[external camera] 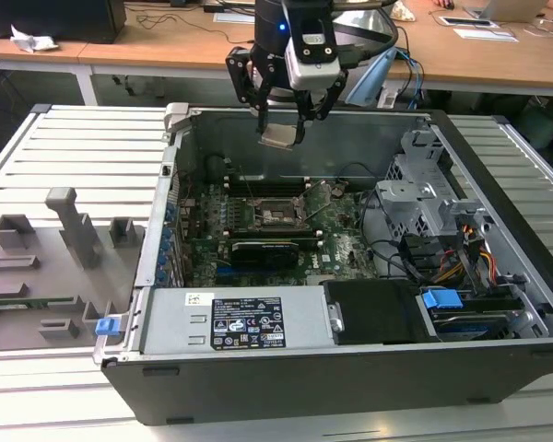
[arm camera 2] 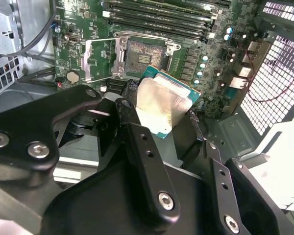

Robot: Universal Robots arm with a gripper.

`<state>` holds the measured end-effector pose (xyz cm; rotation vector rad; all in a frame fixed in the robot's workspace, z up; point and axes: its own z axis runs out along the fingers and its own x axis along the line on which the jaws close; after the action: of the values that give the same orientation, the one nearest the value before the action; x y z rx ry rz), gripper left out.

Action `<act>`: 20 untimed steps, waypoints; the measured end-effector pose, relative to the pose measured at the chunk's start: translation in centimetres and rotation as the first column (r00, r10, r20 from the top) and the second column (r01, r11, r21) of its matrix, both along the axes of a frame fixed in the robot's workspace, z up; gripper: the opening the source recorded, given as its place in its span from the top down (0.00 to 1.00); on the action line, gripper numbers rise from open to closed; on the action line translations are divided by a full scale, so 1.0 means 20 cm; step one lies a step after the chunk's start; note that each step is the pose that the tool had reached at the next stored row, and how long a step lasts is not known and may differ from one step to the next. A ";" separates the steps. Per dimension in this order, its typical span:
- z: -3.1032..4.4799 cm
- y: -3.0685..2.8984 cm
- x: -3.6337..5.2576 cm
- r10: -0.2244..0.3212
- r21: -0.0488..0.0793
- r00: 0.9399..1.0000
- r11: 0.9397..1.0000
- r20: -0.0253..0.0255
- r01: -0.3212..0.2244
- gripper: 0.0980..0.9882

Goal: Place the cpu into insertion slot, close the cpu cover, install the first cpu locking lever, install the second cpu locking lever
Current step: 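Place the cpu into insertion slot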

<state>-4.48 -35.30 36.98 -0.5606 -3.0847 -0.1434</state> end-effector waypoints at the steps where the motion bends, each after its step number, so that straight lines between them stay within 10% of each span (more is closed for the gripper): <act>1: 0.000 0.000 0.000 -0.005 0.000 1.000 1.000 0.000 0.005 0.52; 20: -0.004 0.000 -0.001 -0.109 0.000 0.994 0.994 0.000 0.109 0.52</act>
<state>-4.51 -35.30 36.91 -0.7295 -3.0543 -0.1437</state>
